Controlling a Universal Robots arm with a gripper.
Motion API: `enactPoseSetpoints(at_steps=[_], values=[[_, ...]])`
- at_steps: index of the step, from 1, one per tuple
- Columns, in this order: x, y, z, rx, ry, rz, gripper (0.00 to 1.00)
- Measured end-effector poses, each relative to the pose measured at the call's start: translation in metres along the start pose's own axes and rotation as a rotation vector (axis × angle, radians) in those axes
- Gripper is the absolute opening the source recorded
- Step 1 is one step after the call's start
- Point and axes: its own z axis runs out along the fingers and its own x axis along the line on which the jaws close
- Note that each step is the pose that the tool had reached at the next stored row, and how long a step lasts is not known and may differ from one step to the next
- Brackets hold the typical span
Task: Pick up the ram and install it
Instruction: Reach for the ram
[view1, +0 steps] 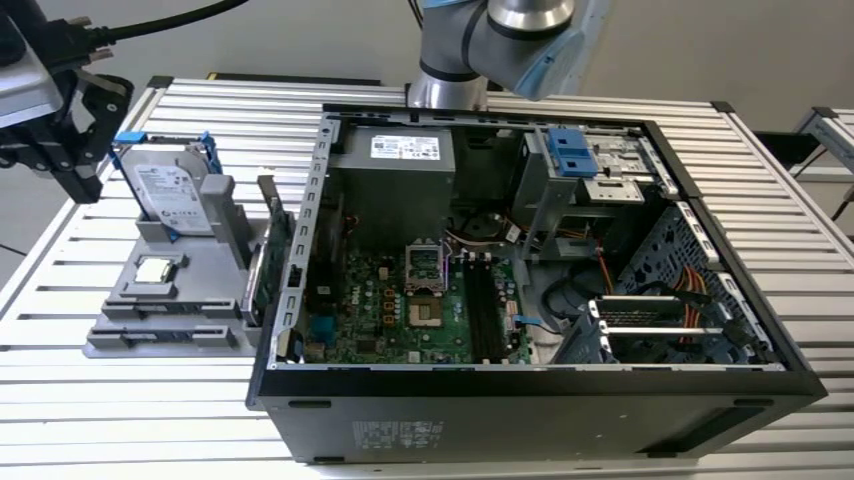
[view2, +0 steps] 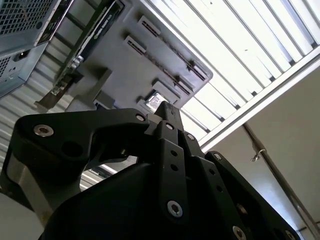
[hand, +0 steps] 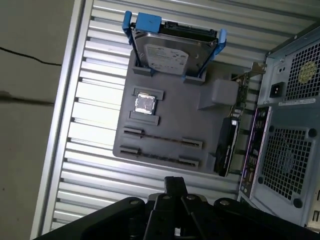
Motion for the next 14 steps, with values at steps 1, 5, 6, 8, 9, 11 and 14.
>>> enactPoseSetpoints(at_steps=[1,5,6,8,9,11,14], values=[[0.0,0.0,0.0,0.0,0.0002,-0.006,0.0],[0.0,0.0,0.0,-0.0001,0.0014,-0.03,0.0],[0.0,0.0,0.0,-0.0001,0.0018,-0.036,0.0],[0.0,0.0,0.0,-0.0001,0.0024,-0.05,0.0],[0.0,0.0,0.0,-0.0002,0.0027,-0.056,0.0],[0.0,0.0,0.0,-0.0001,0.0035,-0.071,0.0],[0.0,0.0,0.0,-0.0003,0.0045,-0.093,0.0]])
